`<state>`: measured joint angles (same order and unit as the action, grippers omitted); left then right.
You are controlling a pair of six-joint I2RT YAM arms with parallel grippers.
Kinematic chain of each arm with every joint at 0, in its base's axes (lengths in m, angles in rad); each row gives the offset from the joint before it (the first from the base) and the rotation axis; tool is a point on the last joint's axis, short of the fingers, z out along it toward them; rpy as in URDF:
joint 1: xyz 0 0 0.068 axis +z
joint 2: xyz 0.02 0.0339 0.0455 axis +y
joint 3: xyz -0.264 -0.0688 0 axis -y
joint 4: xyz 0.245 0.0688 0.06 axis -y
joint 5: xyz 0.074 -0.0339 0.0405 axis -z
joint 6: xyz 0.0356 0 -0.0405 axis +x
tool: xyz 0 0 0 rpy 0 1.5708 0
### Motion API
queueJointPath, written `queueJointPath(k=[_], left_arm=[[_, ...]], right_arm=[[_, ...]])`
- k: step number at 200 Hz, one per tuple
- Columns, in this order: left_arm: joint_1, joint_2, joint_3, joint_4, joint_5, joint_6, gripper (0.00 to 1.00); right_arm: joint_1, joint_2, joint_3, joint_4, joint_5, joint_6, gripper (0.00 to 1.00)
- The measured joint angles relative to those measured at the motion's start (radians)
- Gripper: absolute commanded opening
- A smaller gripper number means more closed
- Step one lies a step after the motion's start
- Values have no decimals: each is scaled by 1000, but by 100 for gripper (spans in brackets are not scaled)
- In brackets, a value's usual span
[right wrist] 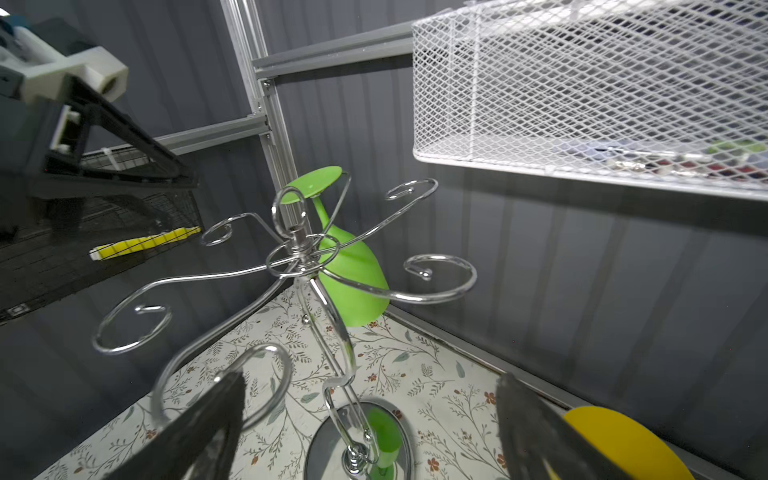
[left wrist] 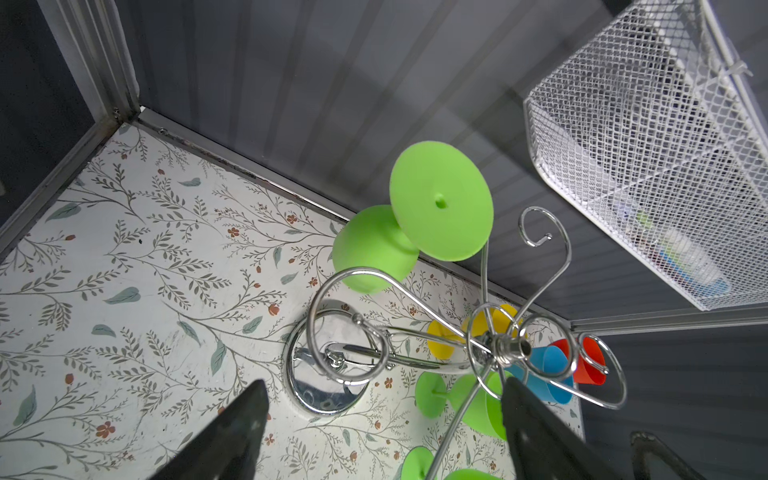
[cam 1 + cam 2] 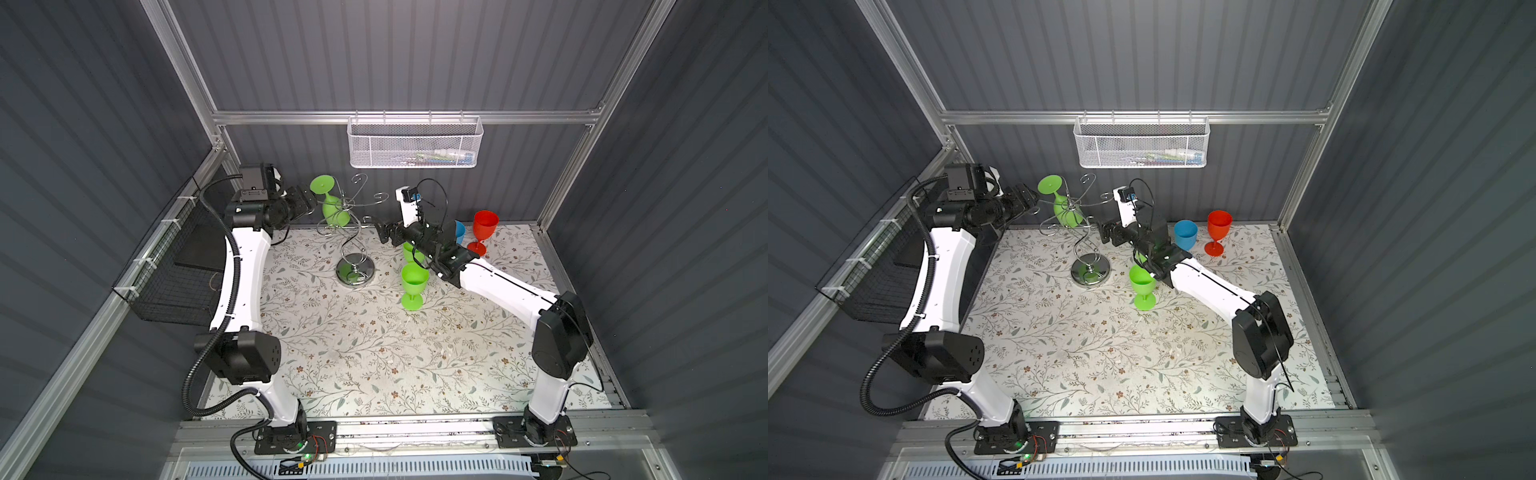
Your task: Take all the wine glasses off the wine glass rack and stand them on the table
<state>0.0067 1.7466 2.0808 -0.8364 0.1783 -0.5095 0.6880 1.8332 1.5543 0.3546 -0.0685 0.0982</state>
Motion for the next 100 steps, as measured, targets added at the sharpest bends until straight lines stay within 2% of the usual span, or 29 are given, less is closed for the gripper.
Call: queueJointPath(k=[58, 100], left_arm=[[0, 2, 0, 0, 7, 0, 89], [0, 2, 0, 0, 8, 0, 89]], right_arm=[[50, -3, -2, 16, -97, -27, 94], [60, 68, 80, -16, -79, -28, 94]])
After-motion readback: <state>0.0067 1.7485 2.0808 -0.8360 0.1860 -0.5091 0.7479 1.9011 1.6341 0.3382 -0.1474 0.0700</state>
